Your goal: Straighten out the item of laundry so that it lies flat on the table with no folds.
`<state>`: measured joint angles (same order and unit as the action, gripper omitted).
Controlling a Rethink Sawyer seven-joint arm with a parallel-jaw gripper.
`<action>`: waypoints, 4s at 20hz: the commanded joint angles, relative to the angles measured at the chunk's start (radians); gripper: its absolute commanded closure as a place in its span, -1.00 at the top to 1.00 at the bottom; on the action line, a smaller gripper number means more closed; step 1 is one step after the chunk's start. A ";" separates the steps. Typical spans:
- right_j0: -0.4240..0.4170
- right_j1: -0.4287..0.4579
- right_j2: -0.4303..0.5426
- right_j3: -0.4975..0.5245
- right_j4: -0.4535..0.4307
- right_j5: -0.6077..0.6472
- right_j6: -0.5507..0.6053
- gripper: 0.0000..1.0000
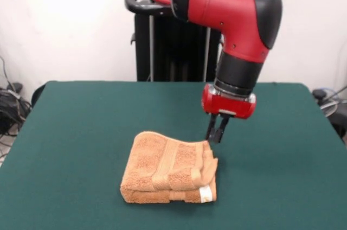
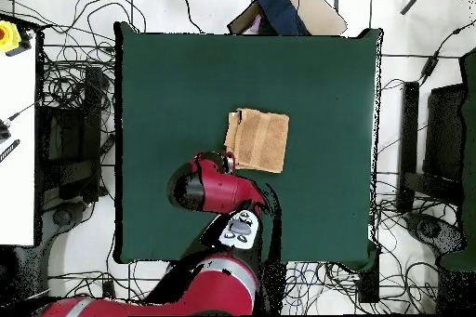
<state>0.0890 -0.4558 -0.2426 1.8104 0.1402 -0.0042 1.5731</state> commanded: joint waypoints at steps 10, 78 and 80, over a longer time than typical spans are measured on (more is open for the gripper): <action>0.014 0.051 -0.025 0.008 -0.012 -0.066 0.184 1.00; 0.087 0.348 0.005 -0.064 0.149 -0.498 0.259 1.00; 0.096 0.351 -0.007 -0.076 0.159 -0.502 0.247 1.00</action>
<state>0.2198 -0.1981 -0.4174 1.8312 0.3008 -0.4354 1.5731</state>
